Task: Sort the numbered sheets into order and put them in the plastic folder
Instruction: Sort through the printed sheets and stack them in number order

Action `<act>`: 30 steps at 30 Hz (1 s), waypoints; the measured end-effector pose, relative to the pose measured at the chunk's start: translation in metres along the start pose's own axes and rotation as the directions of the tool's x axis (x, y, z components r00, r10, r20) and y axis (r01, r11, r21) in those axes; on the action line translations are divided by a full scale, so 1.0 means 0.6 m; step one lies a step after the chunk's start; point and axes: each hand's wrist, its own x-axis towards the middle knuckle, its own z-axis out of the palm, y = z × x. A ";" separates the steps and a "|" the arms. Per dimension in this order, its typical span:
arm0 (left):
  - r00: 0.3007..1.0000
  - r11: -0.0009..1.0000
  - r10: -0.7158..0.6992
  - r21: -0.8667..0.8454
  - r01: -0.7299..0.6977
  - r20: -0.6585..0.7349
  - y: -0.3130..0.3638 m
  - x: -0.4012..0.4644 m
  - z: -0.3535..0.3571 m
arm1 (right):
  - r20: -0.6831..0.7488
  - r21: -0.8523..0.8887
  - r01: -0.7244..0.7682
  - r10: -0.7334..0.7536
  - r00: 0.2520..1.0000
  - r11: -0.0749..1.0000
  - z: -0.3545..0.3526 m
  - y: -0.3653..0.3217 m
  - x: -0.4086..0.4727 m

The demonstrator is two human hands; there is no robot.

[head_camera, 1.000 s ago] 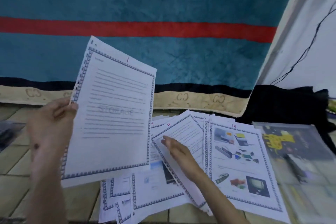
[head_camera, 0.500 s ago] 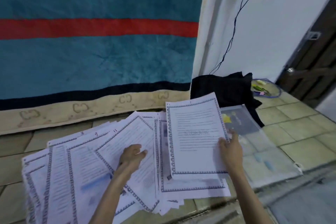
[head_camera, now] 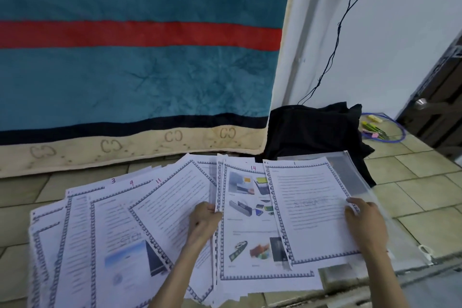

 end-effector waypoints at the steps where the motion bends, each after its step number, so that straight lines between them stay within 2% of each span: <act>1: 1.000 0.999 -0.010 -0.044 0.009 -0.021 -0.002 -0.003 -0.009 | -0.002 -0.014 0.006 -0.006 1.000 1.000 0.001 0.000 0.004; 4: 0.996 0.994 -0.007 -0.112 -0.003 -0.089 -0.024 -0.009 -0.060 | -0.017 0.003 -0.003 0.003 1.000 1.000 0.002 0.004 0.017; 7: 0.990 1.000 -0.012 -0.019 0.010 -0.139 -0.061 -0.005 -0.122 | -0.022 -0.059 -0.032 0.031 0.999 0.998 0.004 0.001 0.023; 9: 0.984 0.999 -0.029 -0.023 0.025 -0.174 -0.082 0.000 -0.148 | -0.099 -0.142 -0.026 0.012 0.995 0.990 0.010 -0.026 0.017; 11: 0.981 0.999 -0.041 -0.040 0.034 -0.188 -0.096 0.005 -0.162 | -0.198 -0.137 0.084 -0.111 0.974 0.987 0.022 -0.076 -0.001; 12: 0.981 0.998 -0.051 -0.051 0.043 -0.187 -0.100 0.008 -0.165 | -0.192 -0.101 0.190 -0.207 0.959 0.977 0.034 -0.109 -0.021; 14: 0.981 0.996 -0.061 -0.075 0.048 -0.186 -0.110 0.016 -0.166 | -0.104 0.098 0.433 -0.424 0.900 0.896 0.058 -0.179 -0.081; 15: 0.979 0.996 -0.062 -0.078 0.048 -0.195 -0.114 0.020 -0.163 | -0.007 0.218 0.510 -0.521 0.853 0.832 0.076 -0.210 -0.117; 17: 0.974 0.997 -0.064 -0.061 0.052 -0.218 -0.119 0.021 -0.154 | 0.280 0.301 0.594 -0.664 0.693 0.746 0.116 -0.253 -0.183; 18: 0.971 0.998 -0.063 -0.042 0.055 -0.229 -0.121 0.022 -0.150 | 0.425 0.249 0.640 -0.676 0.602 0.726 0.140 -0.258 -0.205; 19: 0.970 0.998 -0.055 -0.017 0.053 -0.237 -0.125 0.025 -0.147 | 0.508 0.166 0.703 -0.671 0.540 0.692 0.165 -0.251 -0.219; 20: 0.971 0.998 -0.049 0.013 0.053 -0.232 -0.125 0.024 -0.147 | 0.531 0.091 0.744 -0.664 0.526 0.662 0.188 -0.236 -0.222; 21: 0.972 0.998 -0.045 0.037 0.054 -0.230 -0.127 0.026 -0.147 | 0.489 0.016 0.768 -0.675 0.552 0.640 0.192 -0.229 -0.223; 24: 0.972 0.998 -0.030 0.042 0.041 -0.231 -0.121 0.022 -0.144 | 0.397 -0.143 0.721 -0.628 0.670 0.678 0.187 -0.228 -0.210; 26: 0.978 0.994 -0.044 -0.108 0.022 -0.205 -0.108 0.009 -0.135 | 0.404 -0.040 0.674 -0.605 0.686 0.738 0.179 -0.245 -0.200; 27: 0.987 0.975 -0.078 -0.219 0.046 -0.140 -0.099 0.002 -0.130 | 0.468 0.048 0.612 -0.559 0.684 0.789 0.169 -0.260 -0.199; 28: 0.996 0.939 -0.083 -0.336 0.068 -0.032 -0.092 0.000 -0.125 | 0.557 0.179 0.486 -0.495 0.667 0.855 0.154 -0.278 -0.197; 29: 0.994 0.884 -0.063 -0.458 0.096 0.089 -0.086 -0.001 -0.119 | 0.657 0.328 0.282 -0.432 0.617 0.902 0.139 -0.293 -0.196; 30: 0.983 0.826 -0.040 -0.548 0.133 0.177 -0.076 -0.004 -0.113 | 0.713 0.438 0.098 -0.412 0.567 0.893 0.126 -0.308 -0.197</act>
